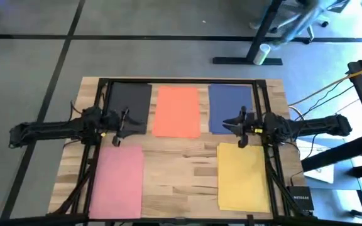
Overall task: Organize paper
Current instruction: Return to Home Position
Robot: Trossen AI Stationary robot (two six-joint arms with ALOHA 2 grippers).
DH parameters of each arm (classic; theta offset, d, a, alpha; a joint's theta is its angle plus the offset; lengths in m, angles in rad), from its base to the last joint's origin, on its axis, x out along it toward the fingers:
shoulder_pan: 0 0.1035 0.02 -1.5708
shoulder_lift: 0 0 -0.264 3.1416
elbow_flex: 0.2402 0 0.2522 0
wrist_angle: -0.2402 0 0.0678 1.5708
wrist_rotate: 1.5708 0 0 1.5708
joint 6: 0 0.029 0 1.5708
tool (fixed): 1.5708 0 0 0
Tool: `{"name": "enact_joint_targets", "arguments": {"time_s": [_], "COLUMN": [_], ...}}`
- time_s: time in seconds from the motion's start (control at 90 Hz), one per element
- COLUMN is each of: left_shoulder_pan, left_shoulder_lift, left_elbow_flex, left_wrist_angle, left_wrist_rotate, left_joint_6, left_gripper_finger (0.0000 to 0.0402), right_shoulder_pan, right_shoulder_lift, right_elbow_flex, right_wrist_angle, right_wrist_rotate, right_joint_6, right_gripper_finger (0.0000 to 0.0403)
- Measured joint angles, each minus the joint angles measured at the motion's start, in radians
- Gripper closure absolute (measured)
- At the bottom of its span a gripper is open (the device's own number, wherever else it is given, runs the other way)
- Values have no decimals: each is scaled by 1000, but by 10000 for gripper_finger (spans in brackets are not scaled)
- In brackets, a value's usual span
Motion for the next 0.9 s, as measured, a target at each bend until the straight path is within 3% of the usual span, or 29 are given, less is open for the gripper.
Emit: {"name": "enact_joint_targets", "arguments": {"time_s": [0.144,0.278,0.611,0.789,0.9], "left_shoulder_pan": [0,0,0,-3,-3], "left_shoulder_lift": [-65,-100,-117,-118,-95], "left_elbow_flex": [-3,-3,-3,-3,-3], "left_wrist_angle": [-81,-81,-211,-196,-365], "left_wrist_rotate": [-15,-15,-52,-68,-164], "left_joint_6": [8,8,10,-56,-78], "left_gripper_finger": [247,247,247,247,247], "right_shoulder_pan": [-3,-2,-2,-1,-2], "right_shoulder_lift": [0,-16,-30,-31,-30], "right_elbow_flex": [-35,-119,-119,-119,-119], "right_wrist_angle": [-51,22,51,216,86], "right_wrist_rotate": [0,-8,-12,-178,-158], "right_joint_6": [-2,20,-12,51,56], "right_gripper_finger": [322,322,322,322,322]}}
